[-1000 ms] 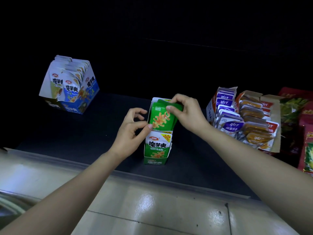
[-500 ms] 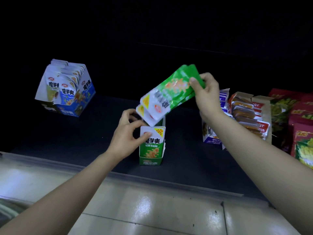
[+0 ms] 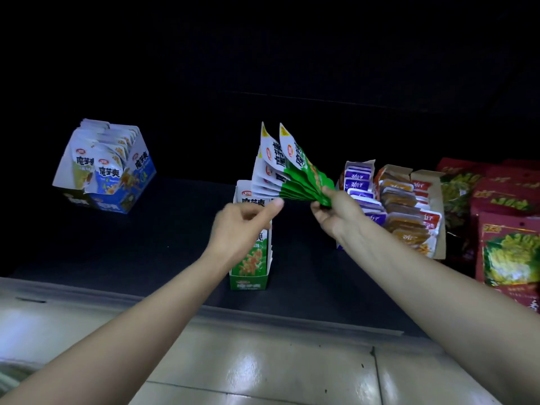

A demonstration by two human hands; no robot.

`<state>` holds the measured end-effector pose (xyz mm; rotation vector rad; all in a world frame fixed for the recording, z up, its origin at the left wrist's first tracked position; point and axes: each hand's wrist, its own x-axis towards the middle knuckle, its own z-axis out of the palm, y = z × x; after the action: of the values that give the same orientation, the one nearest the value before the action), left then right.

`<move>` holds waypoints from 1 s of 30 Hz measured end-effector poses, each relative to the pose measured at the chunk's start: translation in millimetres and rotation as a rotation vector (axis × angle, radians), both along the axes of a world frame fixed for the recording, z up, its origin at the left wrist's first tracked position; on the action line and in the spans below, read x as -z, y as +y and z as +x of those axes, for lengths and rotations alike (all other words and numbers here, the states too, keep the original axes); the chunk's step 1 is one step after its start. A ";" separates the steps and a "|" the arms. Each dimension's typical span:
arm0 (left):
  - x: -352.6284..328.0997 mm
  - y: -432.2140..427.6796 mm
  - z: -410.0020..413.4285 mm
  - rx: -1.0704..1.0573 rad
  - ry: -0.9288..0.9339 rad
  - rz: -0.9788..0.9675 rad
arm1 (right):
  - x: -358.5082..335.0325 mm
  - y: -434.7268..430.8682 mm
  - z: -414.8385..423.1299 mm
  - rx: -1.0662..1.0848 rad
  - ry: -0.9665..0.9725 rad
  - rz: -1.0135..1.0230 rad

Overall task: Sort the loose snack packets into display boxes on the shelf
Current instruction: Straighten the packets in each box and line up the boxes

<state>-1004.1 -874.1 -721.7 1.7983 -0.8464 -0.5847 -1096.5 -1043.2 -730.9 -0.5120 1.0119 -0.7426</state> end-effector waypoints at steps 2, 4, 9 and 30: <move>-11.3 -7.0 -11.6 0.110 0.315 -0.018 | -8.1 13.7 2.6 -0.032 -0.026 -0.020; -12.8 -12.5 -19.7 0.106 0.514 -0.131 | -12.6 30.1 2.7 -0.079 -0.029 -0.069; -8.4 -20.8 -10.9 -0.239 0.759 -0.465 | 1.4 70.6 -0.5 -0.303 -0.056 -0.244; 36.6 14.1 47.4 0.115 0.262 -0.191 | 36.5 51.0 4.0 -0.911 0.538 -1.115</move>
<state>-956.8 -860.0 -758.3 1.4701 -0.7989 -0.7688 -1092.5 -992.2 -767.3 -2.0588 0.6256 -0.2568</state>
